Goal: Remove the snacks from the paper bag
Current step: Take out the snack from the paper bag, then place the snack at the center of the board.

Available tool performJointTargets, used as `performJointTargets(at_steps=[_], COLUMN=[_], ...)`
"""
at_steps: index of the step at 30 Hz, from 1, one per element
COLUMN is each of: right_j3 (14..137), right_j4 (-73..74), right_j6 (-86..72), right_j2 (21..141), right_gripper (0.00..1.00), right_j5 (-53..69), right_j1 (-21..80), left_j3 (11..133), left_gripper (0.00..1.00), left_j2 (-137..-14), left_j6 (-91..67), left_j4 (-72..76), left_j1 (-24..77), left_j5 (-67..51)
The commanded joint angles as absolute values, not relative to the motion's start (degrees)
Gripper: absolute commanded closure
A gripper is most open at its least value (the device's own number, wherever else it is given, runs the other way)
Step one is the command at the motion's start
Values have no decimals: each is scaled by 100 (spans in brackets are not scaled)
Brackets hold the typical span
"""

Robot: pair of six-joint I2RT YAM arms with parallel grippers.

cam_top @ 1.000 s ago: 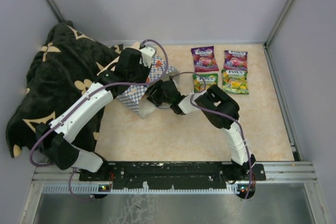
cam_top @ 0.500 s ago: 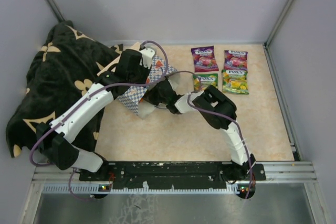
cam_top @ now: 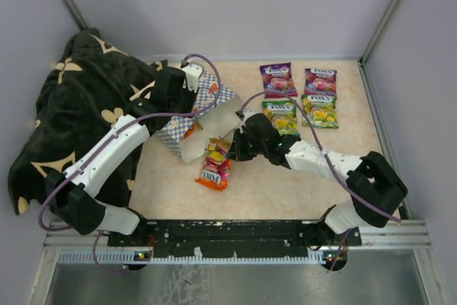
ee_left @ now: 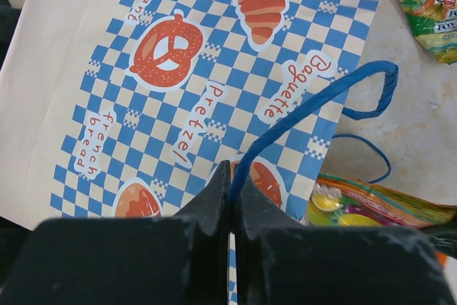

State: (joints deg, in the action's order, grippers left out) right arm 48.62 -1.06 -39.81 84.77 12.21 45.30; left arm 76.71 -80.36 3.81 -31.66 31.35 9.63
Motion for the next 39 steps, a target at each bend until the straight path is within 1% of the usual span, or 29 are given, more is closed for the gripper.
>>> performJointTargets(at_steps=[1,5,10,12,17,21,25,28,31,34,36,39], right_j3=[5372,5768,5760,5696,5260,4534,3492,2933,2423,2203,2312,2741], right_j4=[2400,3569,3865,3937,3940,4393,4092,3893,3206,2726,2608,2809], right_j6=[-1833,-1218,-966,-1283,-2814,-5029,-6778,-8096,-8845,-9419,-9706,-9988], right_j2=[7825,7590,7502,7555,7037,5889,4228,3562,3301,3371,3622,4157], right_gripper=[100,100,100,100,100,100,100,100,100,100,100,100], right_j5=[916,96,-490,-1005,-2122,-3110,-3080,-2943,-2830,-2883,-3061,-3223], right_j1=[4460,4329,4099,3935,3779,3774,3717,3709,3700,3705,3705,3700], left_j3=[7642,7606,7604,7599,7568,7577,7563,7577,7576,7584,7586,7598], left_gripper=[100,100,100,100,100,100,100,100,100,100,100,100], left_j2=[-7884,-7837,-7824,-7814,-7786,-7804,-7820,-7848,-7881,-7916,-7935,-7969], left_j6=[326,334,334,341,338,302,273,252,231,207,182,160], left_j4=[-3058,-3050,-3050,-3050,-3041,-3054,-3041,-3037,-3015,-3006,-3007,-3021], left_j1=[3061,3055,3032,3024,3008,3001,2965,2929,2907,2897,2896,2884], left_j5=[1061,1092,1073,1087,1121,1100,1021,957,830,721,699,673])
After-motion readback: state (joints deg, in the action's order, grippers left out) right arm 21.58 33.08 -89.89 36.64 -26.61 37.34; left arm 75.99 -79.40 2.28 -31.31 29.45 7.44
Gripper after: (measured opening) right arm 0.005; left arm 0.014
